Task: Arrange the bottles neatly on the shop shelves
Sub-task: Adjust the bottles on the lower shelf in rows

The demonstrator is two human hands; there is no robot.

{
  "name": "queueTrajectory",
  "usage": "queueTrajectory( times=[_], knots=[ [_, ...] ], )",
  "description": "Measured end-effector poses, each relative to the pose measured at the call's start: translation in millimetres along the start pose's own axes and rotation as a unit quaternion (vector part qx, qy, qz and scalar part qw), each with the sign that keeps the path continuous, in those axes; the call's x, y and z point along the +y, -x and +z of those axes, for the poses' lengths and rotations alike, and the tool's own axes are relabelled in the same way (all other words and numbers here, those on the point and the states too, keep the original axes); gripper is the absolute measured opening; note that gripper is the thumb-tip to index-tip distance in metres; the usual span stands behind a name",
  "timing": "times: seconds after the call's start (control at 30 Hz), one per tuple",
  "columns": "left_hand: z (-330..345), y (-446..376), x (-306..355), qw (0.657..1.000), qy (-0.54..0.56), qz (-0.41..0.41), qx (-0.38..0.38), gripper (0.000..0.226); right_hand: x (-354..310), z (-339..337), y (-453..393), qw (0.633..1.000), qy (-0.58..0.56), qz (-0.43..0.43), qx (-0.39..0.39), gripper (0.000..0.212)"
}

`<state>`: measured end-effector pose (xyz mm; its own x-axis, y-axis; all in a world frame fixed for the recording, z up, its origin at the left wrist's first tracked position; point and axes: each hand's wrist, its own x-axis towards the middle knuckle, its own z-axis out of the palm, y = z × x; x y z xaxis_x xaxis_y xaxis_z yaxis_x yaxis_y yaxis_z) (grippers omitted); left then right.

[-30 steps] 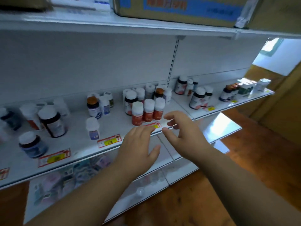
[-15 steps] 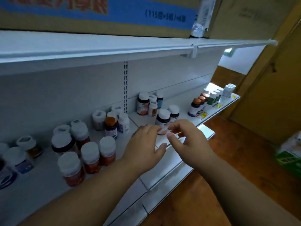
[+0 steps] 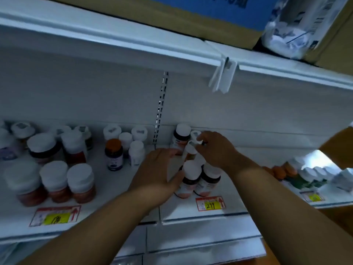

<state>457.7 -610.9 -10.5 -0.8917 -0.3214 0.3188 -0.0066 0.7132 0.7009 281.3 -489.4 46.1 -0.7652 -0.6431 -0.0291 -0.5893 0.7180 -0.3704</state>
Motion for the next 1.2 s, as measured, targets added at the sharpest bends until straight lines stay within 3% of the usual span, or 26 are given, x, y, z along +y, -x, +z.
queueTrajectory(
  times=[0.13, 0.2, 0.3, 0.4, 0.6, 0.8, 0.93, 1.1, 1.2],
  knots=[
    [10, 11, 0, 0.997, -0.029, -0.052, 0.052, 0.062, 3, 8, -38, 0.987, 0.091, -0.059, -0.12, 0.027],
    [14, 18, -6, 0.994, -0.057, -0.08, 0.053, 0.071, -2, 13, -45, 0.982, 0.104, -0.061, -0.144, 0.021],
    [15, 21, -11, 0.989, -0.071, -0.107, 0.077, 0.071, -1, 17, -51, 0.978, 0.14, -0.075, -0.132, 0.02],
    [15, 22, -11, 0.985, -0.077, -0.124, 0.088, 0.07, 2, 15, -48, 0.983, 0.122, -0.082, -0.113, 0.046],
    [1, 42, -22, 0.981, -0.109, -0.141, 0.079, 0.072, -14, -5, -41, 0.995, 0.054, -0.076, -0.043, 0.039],
    [-25, 73, -43, 0.978, -0.131, -0.148, 0.071, 0.065, -80, -17, -1, 0.992, -0.046, -0.108, 0.048, 0.038],
    [-37, 94, -50, 0.98, -0.128, -0.146, 0.033, 0.06, -120, 16, 36, 0.988, -0.107, -0.11, 0.027, 0.038],
    [-34, 110, -69, 0.98, -0.138, -0.146, -0.012, 0.079, -137, 79, 65, 0.993, -0.059, -0.075, -0.062, 0.048],
    [-29, 113, -74, 0.979, -0.145, -0.143, -0.017, 0.087, -138, 106, 70, 0.992, -0.069, -0.076, -0.072, 0.053]
  ],
)
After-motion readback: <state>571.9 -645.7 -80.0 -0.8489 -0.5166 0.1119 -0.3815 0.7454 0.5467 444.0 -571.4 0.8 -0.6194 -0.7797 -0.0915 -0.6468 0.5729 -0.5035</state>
